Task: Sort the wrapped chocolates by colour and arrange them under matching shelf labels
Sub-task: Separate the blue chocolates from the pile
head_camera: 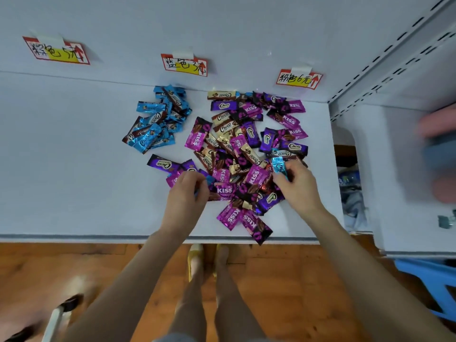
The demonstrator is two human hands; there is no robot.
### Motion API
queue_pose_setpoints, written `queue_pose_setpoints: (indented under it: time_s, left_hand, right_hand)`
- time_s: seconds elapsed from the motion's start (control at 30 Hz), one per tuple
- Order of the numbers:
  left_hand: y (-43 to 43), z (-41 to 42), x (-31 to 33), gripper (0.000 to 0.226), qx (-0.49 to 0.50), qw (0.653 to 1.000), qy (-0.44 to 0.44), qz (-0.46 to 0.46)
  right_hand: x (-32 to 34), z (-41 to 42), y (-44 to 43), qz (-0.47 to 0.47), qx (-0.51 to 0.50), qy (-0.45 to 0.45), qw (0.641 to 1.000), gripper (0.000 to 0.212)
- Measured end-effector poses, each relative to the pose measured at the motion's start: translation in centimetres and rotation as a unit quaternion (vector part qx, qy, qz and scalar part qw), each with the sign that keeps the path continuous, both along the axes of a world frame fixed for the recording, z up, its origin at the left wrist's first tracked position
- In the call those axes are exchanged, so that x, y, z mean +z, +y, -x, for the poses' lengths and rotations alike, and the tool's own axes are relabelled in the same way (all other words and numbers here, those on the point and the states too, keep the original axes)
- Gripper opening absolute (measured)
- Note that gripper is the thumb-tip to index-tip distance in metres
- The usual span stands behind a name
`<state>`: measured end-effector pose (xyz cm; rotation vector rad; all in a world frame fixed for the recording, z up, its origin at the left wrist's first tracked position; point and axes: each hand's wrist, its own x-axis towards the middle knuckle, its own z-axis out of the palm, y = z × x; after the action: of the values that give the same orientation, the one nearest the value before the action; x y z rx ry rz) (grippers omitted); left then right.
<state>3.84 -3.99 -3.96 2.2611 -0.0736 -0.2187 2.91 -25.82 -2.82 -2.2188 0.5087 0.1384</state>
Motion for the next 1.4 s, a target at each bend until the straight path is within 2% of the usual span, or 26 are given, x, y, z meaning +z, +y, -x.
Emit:
queue_pose_setpoints:
  time_s: [0.1, 0.17, 0.23, 0.3, 0.37, 0.47, 0.57, 0.7, 0.87, 1.0, 1.1, 1.23, 1.33, 1.4]
  left_hand:
    - [0.1, -0.5, 0.1, 0.009, 0.034, 0.996, 0.065, 0.056]
    - [0.2, -0.5, 0.1, 0.011, 0.012, 0.997, 0.065, 0.036]
    - [0.2, -0.5, -0.2, 0.011, -0.014, 0.998, 0.056, 0.008]
    - [0.2, -0.7, -0.6, 0.007, -0.039, 0.998, 0.046, -0.022]
    - [0.3, -1.0, -1.0, 0.007, -0.061, 0.996, 0.034, -0.054]
    - [0.1, -1.3, -1.3, 0.019, -0.097, 0.992, 0.005, -0.080]
    - [-0.5, -1.8, -1.1, 0.021, -0.130, 0.987, -0.005, -0.096]
    - [-2.0, -2.6, -0.9, 0.023, -0.150, 0.984, -0.014, -0.094]
    - [-3.5, -2.9, -0.7, 0.024, -0.172, 0.980, -0.018, -0.100]
    - [-4.5, -2.7, -0.6, 0.023, -0.187, 0.976, -0.013, -0.112]
    - [-5.3, -2.5, -0.8, 0.022, -0.193, 0.974, -0.008, -0.115]
    - [-6.5, -2.9, -1.0, 0.028, -0.195, 0.972, -0.003, -0.134]
    - [-7.3, -3.8, -1.3, 0.035, -0.182, 0.964, -0.001, -0.194]
    - [-7.6, -4.2, -1.7, 0.041, -0.197, 0.947, 0.001, -0.253]
  right_hand:
    - [-1.2, 2.1, 0.6, -0.034, -0.044, 0.046, 0.997, 0.007]
    - [-2.0, 2.9, 1.4, -0.041, -0.042, 0.069, 0.996, 0.010]
    - [-2.8, 3.1, 2.4, 0.014, 0.013, 0.076, 0.997, 0.031]
    - [-3.3, 2.9, 3.3, 0.092, 0.077, 0.077, 0.990, 0.042]
    - [-3.6, 2.7, 4.1, 0.141, 0.128, 0.062, 0.980, 0.042]
    - [-3.5, 2.9, 4.5, 0.135, 0.181, 0.044, 0.973, 0.039]
    - [-3.1, 2.6, 3.7, 0.111, 0.117, -0.008, 0.987, 0.032]
    - [-2.8, -0.3, -0.1, 0.177, 0.014, -0.020, 0.984, 0.025]
    - [-3.0, -4.4, -2.9, 0.250, 0.062, 0.066, 0.964, 0.033]
    - [-3.3, -5.6, -3.2, 0.259, 0.093, 0.080, 0.958, 0.035]
    - [-3.3, -5.5, -3.4, 0.230, 0.093, 0.062, 0.967, 0.032]
    - [-2.6, -4.3, -4.2, 0.076, -0.027, -0.022, 0.997, 0.018]
    - [-2.3, -2.7, -5.2, 0.025, -0.089, -0.034, 0.995, 0.012]
    - [-2.3, -1.8, -5.8, 0.005, -0.108, -0.025, 0.994, 0.012]
